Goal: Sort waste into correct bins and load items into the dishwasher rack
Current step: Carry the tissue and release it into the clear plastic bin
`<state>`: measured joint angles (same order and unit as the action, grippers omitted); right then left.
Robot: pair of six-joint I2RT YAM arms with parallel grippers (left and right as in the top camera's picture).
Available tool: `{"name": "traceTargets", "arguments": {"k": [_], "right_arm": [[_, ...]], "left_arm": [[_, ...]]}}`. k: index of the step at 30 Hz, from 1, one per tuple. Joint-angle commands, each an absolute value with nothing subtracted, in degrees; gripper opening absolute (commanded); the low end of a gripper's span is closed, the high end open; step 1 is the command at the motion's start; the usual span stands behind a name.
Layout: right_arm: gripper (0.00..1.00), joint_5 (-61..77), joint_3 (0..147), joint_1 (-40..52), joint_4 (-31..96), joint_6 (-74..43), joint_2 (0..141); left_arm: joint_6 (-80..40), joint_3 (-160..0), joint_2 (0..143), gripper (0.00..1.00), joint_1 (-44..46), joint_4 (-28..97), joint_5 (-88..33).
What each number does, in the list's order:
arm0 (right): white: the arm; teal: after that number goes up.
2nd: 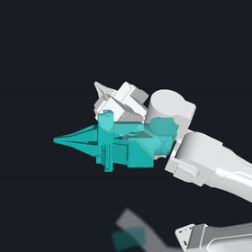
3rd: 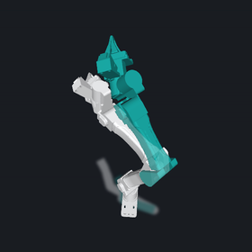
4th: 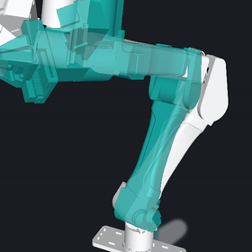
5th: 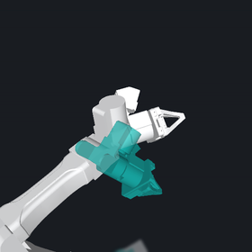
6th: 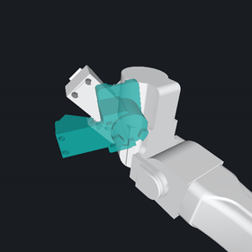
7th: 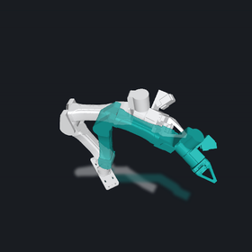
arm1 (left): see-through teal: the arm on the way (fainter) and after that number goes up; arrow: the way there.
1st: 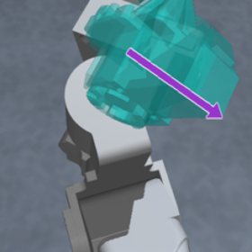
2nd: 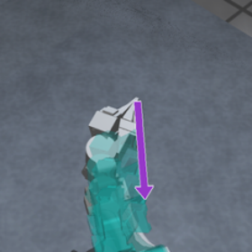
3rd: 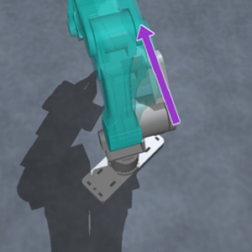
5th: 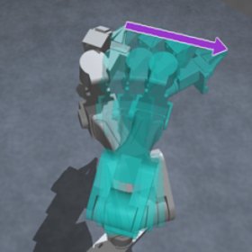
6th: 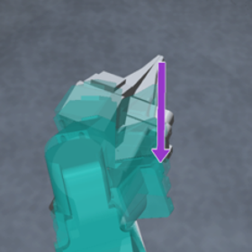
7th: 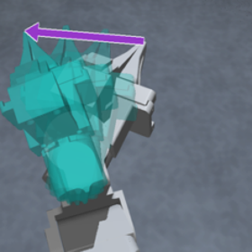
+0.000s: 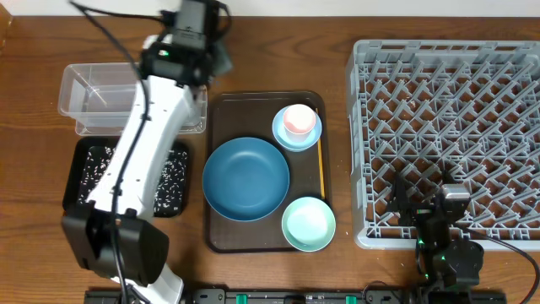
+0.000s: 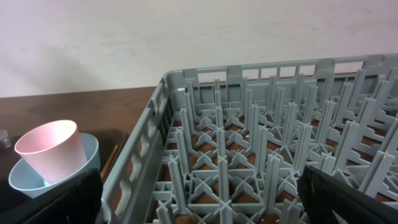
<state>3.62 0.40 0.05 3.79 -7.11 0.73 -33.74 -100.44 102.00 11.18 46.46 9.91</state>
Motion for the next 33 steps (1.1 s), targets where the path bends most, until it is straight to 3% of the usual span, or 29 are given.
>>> {"name": "traceTargets", "arguments": {"k": [1,8,9,11,12,15,21,27,33], "right_arm": [[0.99,3.4,0.3,-0.3,4.0,-6.6,0.6],[0.99,3.4,0.3,-0.3,4.0,-6.6,0.6],[0.99,3.4,0.3,-0.3,4.0,-6.6,0.6],[0.99,3.4,0.3,-0.3,4.0,-6.6,0.6],[0.99,3.4,0.3,-0.3,4.0,-6.6,0.6],[0.99,3.4,0.3,-0.3,4.0,-6.6,0.6],[0.99,3.4,0.3,-0.3,4.0,-6.6,0.6],[0.99,3.4,0.3,-0.3,4.0,-6.6,0.6],[0.99,3.4,0.3,-0.3,4.0,-6.6,0.6]], "left_arm": [[-39.3,-100.3,103.7,0.06,6.8,46.7,12.5],[-41.3,-98.9,105.4,0.12,-0.2,46.6,12.1],[-41.3,-98.9,105.7,0.17,-0.9,46.5,12.1],[-41.3,-98.9,106.2,0.55,-1.7,46.1,12.0],[-41.3,-98.9,106.4,0.64,-2.0,46.1,12.0],[-41.3,-98.9,106.4,0.74,-2.2,46.0,12.0],[-41.3,-99.0,104.0,0.85,-2.2,47.4,8.8],[-41.3,-99.0,96.9,0.86,-3.1,47.4,9.7],[-41.2,-99.0,89.4,0.88,-10.0,49.7,15.4]]}}
